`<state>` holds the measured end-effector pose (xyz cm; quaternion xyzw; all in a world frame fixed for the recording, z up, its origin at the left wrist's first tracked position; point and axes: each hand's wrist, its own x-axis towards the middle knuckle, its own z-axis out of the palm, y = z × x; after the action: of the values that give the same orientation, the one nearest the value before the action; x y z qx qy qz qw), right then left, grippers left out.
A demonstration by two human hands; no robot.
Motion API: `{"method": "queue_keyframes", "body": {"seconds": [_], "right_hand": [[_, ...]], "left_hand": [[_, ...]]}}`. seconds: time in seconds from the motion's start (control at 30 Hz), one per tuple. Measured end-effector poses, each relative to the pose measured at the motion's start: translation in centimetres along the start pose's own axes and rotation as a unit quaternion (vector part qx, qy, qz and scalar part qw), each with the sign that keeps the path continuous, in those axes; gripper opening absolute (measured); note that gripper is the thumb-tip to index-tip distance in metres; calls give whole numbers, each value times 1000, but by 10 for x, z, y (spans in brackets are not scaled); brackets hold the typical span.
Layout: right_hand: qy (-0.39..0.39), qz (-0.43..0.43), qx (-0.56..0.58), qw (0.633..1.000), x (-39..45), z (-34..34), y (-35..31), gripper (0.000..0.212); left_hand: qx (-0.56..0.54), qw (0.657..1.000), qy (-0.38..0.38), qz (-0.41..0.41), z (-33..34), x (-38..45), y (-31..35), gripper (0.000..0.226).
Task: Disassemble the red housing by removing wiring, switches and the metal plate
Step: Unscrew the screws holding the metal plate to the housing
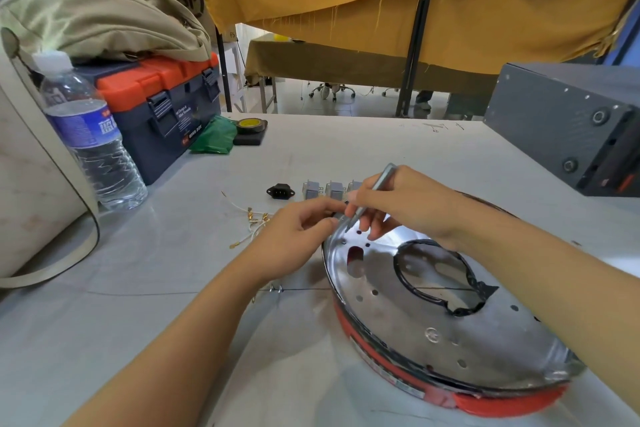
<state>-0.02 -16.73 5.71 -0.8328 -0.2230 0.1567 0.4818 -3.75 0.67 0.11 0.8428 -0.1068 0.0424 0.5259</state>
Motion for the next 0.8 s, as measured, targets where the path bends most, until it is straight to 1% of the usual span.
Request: {"method": "queue_keyframes", "body": {"seconds": [0.17,0.63,0.8], "right_hand": [[36,13,12,999,9,12,7,14],[12,13,33,999,9,13,15,14],[14,-3,6,1000,10,15,16,17]], "left_hand": [[-32,999,-3,-1,0,-1,-5,30],[-41,999,15,-7,0,-6,-5,31],[-41,999,10,-5,1,-6,-5,31]]}}
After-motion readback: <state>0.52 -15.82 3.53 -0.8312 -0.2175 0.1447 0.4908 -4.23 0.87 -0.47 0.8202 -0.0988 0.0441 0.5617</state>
